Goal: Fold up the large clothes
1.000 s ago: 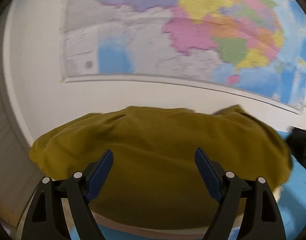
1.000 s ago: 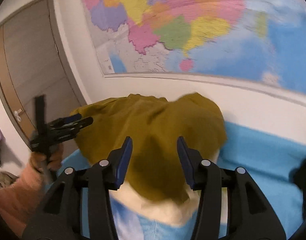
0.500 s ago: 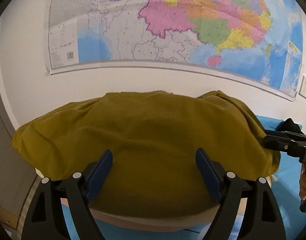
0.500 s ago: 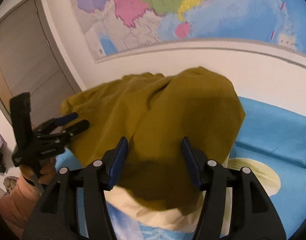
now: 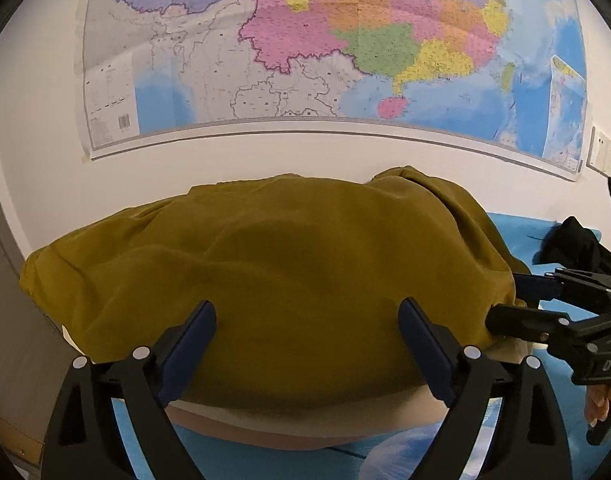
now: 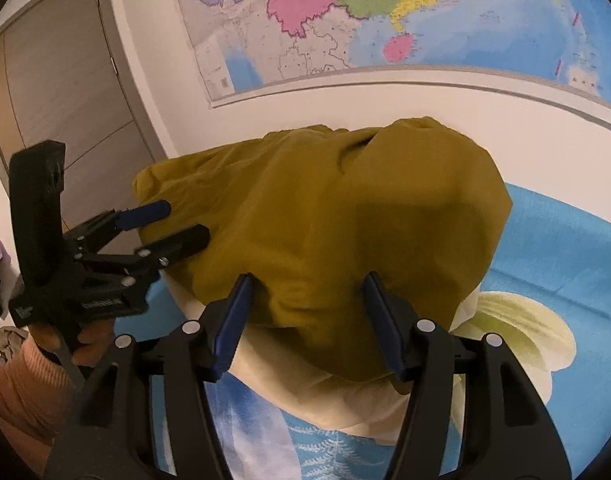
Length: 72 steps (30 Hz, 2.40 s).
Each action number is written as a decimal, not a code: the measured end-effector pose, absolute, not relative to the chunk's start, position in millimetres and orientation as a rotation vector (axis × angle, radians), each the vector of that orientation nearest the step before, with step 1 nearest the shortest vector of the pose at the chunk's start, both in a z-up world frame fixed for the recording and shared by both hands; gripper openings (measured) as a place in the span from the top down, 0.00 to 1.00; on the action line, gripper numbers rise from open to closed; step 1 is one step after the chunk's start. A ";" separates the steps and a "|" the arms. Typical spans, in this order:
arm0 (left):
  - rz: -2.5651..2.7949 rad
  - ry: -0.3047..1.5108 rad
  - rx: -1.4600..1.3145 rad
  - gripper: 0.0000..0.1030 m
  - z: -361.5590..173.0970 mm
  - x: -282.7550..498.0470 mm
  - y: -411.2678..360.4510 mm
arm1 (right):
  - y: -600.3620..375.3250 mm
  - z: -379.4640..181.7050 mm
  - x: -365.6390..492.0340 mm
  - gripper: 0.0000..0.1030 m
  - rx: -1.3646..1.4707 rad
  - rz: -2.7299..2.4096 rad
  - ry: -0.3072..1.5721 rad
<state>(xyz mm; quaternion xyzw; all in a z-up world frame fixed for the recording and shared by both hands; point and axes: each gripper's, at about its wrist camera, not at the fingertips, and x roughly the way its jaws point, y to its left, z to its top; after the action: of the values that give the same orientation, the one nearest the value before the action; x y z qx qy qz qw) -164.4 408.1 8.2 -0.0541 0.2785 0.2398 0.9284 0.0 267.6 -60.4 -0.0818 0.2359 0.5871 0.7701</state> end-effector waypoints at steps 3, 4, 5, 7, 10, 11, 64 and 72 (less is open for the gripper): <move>0.495 0.560 -0.134 0.14 12.3 -168.3 406.2 | 261.1 -58.2 -4.4 0.33 -0.159 1.291 0.498; 0.494 0.551 -0.141 0.13 14.2 -171.0 403.7 | 258.5 -57.8 -5.7 0.32 -0.158 1.287 0.491; 0.496 0.548 -0.144 0.13 15.1 -171.8 402.1 | 254.2 -57.5 -8.6 0.32 -0.151 1.282 0.479; 0.498 0.537 -0.148 0.11 17.3 -176.0 396.0 | 249.8 -57.5 -11.5 0.30 -0.146 1.284 0.475; 0.517 0.517 -0.143 0.07 20.0 -182.7 385.5 | 242.9 -58.1 -17.7 0.24 -0.151 1.272 0.458; 0.525 0.508 -0.144 0.07 20.8 -185.4 382.5 | 239.2 -58.2 -20.0 0.23 -0.150 1.265 0.451; 0.659 0.584 -0.287 0.07 -10.7 -251.0 279.3 | 138.0 -88.6 -91.5 0.05 -0.152 1.194 0.382; 0.652 0.593 -0.284 0.07 -11.4 -251.0 277.0 | 136.0 -89.1 -92.0 0.05 -0.147 1.195 0.383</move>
<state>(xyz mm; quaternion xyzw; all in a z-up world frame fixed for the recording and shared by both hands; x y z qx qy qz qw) -251.0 277.0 -11.4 -0.1369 0.2860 0.3143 0.8948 -92.0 136.0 -89.1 -0.0687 0.1789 0.5586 0.8070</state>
